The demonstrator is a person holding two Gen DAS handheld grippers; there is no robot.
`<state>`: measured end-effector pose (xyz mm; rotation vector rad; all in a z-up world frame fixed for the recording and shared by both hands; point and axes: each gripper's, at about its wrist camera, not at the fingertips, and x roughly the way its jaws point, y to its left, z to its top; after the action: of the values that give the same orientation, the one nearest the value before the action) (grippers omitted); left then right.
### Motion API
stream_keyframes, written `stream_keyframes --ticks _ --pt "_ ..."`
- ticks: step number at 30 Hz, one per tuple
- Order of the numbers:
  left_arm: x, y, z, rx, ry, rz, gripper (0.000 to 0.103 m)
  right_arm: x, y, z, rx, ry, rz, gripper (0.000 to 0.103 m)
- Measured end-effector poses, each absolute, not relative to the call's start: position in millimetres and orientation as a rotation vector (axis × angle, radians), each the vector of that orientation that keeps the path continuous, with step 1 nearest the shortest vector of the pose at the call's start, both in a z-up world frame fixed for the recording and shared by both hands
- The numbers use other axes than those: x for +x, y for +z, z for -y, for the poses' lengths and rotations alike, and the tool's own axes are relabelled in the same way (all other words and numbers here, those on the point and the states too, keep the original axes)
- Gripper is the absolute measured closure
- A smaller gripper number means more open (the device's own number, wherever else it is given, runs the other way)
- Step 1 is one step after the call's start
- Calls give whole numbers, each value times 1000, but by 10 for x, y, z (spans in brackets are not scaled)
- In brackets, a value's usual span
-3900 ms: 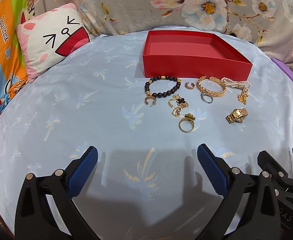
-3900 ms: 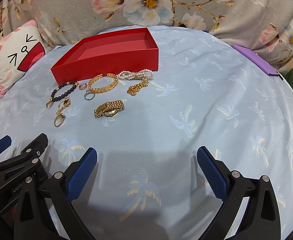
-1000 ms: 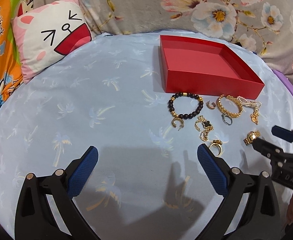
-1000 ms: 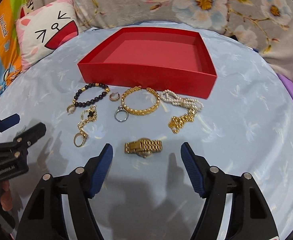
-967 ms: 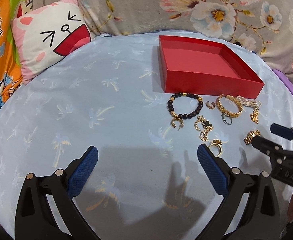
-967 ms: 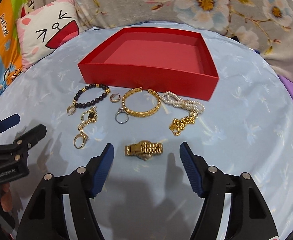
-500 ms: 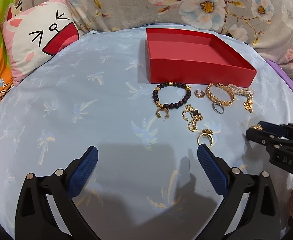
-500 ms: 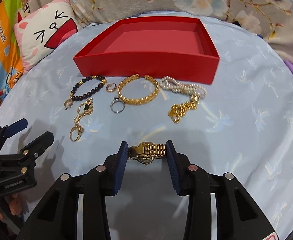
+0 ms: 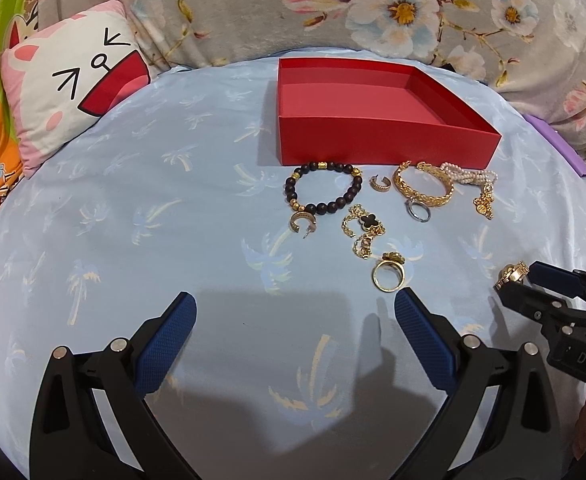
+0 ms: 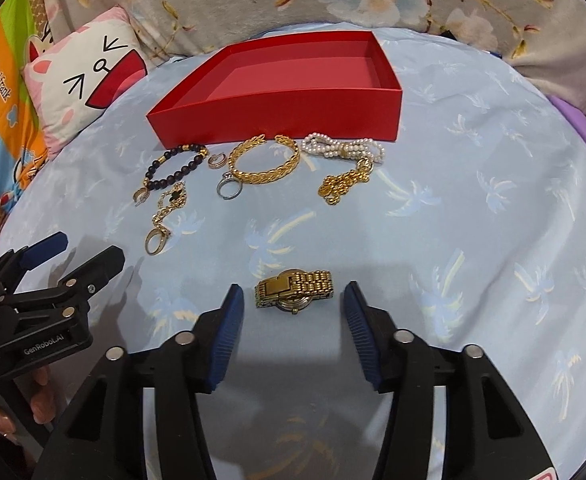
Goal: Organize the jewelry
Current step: 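Grasp the gold watch with the right gripper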
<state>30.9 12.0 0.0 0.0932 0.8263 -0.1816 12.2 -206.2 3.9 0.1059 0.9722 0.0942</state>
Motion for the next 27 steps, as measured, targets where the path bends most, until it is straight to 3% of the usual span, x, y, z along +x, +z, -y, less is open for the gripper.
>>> stream_keyframes --ticks 3,4,5,15,17,21,25,27 --pt "308 1 -131 88 -179 -830 6 149 96 2224 186 88 -950 83" --pt "308 2 -136 85 -178 -831 6 149 122 2291 212 69 -934 93" --pt "318 4 -146 84 -178 -833 6 140 153 2367 233 40 -915 95" --pt "329 12 -155 80 -178 -835 6 78 21 2233 277 94 -984 85" --pt "335 17 -160 79 -179 -835 6 85 -6 2175 284 105 -990 73" --pt "342 20 -162 79 -184 -835 6 174 20 2105 260 91 -981 57" --pt "346 14 -174 75 -187 -835 6 314 7 2039 217 73 -978 60" --pt "346 9 -173 72 -187 -836 6 332 8 2022 202 75 -978 80"
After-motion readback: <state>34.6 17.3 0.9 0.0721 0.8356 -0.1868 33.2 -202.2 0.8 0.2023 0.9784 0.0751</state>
